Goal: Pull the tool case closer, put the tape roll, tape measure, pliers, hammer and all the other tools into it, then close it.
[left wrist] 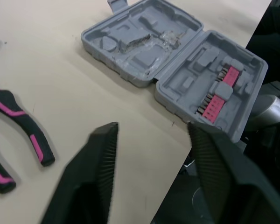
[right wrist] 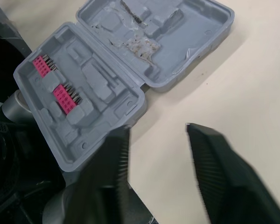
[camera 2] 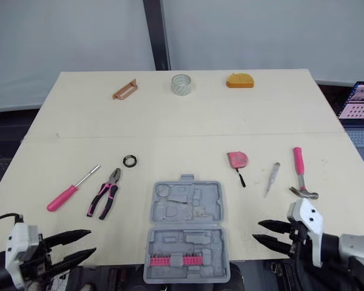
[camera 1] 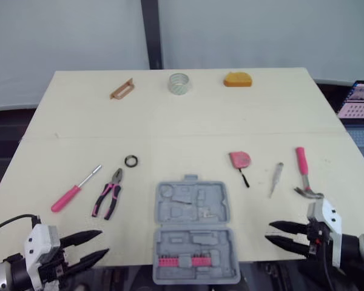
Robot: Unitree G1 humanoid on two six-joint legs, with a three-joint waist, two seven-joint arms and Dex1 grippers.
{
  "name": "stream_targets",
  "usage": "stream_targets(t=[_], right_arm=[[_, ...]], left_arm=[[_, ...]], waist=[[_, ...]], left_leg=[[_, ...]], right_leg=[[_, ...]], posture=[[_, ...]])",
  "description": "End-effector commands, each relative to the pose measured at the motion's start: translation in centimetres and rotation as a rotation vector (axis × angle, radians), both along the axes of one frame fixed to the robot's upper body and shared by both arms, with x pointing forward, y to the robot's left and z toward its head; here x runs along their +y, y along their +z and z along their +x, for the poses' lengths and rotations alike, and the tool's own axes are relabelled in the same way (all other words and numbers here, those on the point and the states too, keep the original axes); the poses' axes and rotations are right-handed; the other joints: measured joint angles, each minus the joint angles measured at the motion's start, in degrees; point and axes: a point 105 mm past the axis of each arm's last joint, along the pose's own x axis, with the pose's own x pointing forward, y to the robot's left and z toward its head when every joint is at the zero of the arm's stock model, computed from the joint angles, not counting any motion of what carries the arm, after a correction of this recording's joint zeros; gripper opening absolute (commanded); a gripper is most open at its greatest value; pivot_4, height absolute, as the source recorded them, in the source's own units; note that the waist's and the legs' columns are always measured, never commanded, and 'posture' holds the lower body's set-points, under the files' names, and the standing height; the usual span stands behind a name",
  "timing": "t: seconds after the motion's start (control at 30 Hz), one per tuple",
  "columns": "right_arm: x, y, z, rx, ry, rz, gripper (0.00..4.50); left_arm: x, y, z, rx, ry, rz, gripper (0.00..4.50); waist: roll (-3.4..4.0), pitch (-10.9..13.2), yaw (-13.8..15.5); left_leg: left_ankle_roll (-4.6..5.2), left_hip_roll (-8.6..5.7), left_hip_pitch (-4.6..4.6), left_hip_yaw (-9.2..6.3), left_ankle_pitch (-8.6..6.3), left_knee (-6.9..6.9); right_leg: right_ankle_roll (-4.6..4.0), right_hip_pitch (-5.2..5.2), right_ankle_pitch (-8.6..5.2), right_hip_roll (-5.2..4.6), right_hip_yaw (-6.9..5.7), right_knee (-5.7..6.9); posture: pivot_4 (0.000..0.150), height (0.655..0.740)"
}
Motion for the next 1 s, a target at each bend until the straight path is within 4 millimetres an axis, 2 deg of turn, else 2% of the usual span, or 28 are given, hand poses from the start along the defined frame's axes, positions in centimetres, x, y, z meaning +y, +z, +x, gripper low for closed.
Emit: stream_targets(t=[0.03, 0.07, 0.1, 0.27, 0.4, 0.57, 0.67, 0.83, 1.0], right_arm=[[0.1, 0.1, -0.3, -0.014, 0.014, 0.012, 3.80], [0.1, 0.0, -0.3, -0.014, 0.014, 0.013, 4.21], [0.1, -0.1, -0.4, -0.015, 0.014, 0.014, 4.45], [0.4, 0.0, -0.3, -0.032, 0.030, 0.022, 4.45], [1.4, 0.9, 0.5, -0.198, 0.104, -0.065, 4.45], [3.3, 2.1, 1.5, -0.362, 0.136, 0.002, 4.45], [3.7, 1.8, 1.6, -0.395, 0.134, 0.024, 4.45], [4.5, 2.5, 2.2, -0.468, 0.130, 0.073, 4.45], [4.8, 2.6, 2.7, -0.478, 0.127, 0.082, 4.45]], left_arm=[[0.5, 0.0, -0.7, -0.005, 0.004, 0.026, 4.28], [0.6, -0.1, -0.8, -0.001, 0.006, 0.028, 4.50], [0.6, -0.1, -0.8, 0.000, 0.010, 0.028, 4.50], [0.9, -0.1, -0.4, -0.026, 0.050, 0.028, 4.50], [1.2, -0.3, -0.2, 0.108, 0.082, -0.006, 4.50], [2.1, 1.0, 3.0, 0.177, 0.086, 0.117, 4.50], [1.8, 2.0, 4.2, 0.184, 0.041, 0.158, 4.50], [0.9, 3.8, 6.2, 0.194, -0.014, 0.211, 4.50], [0.6, 5.8, 10.2, 0.207, 0.016, 0.456, 4.50]], waist=[[-0.03, 0.0, 0.0], [-0.04, 0.0, 0.0], [-0.04, 0.0, 0.0], [-0.04, 0.0, 0.0], [-0.04, 0.0, -0.1], [-0.09, 0.0, 0.2], [-0.10, 0.0, -0.1], [-0.09, 0.0, -0.4], [-0.11, 0.0, 0.1]], left_leg=[[0.00, 0.00, 0.00, 0.00, 0.00, 0.01], [0.01, 0.00, -0.01, 0.00, -0.01, 0.01], [0.00, 0.00, 0.00, 0.00, -0.01, 0.01], [0.01, 0.01, 0.00, 0.00, -0.02, 0.01], [0.01, 0.02, 0.01, 0.00, -0.02, 0.01], [-0.03, 0.06, 0.03, -0.06, 0.01, 0.05], [-0.04, 0.05, 0.03, -0.03, -0.02, -0.01], [-0.08, 0.21, 0.09, 0.10, -0.02, -0.05], [-0.23, 0.42, 0.10, 0.08, 0.03, 0.00]], right_leg=[[0.00, 0.00, 0.00, 0.00, 0.00, 0.00], [0.00, 0.00, 0.00, 0.00, 0.00, -0.01], [0.00, 0.00, 0.00, 0.00, 0.00, -0.01], [0.00, 0.01, 0.00, 0.00, 0.00, -0.01], [0.00, 0.00, 0.00, 0.01, 0.01, 0.00], [0.00, 0.01, 0.00, 0.05, 0.00, 0.09], [0.00, -0.01, 0.00, 0.06, 0.03, 0.05], [0.00, -0.03, 0.00, 0.19, 0.09, 0.04], [-0.08, -0.10, -0.01, 0.40, 0.13, 0.14]], posture=[[0.150, 0.7400], [0.150, 0.7400], [0.150, 0.7400], [0.150, 0.7400], [0.150, 0.7400], [0.150, 0.7400], [0.150, 0.7400], [0.150, 0.7400], [0.150, 0.7400]])
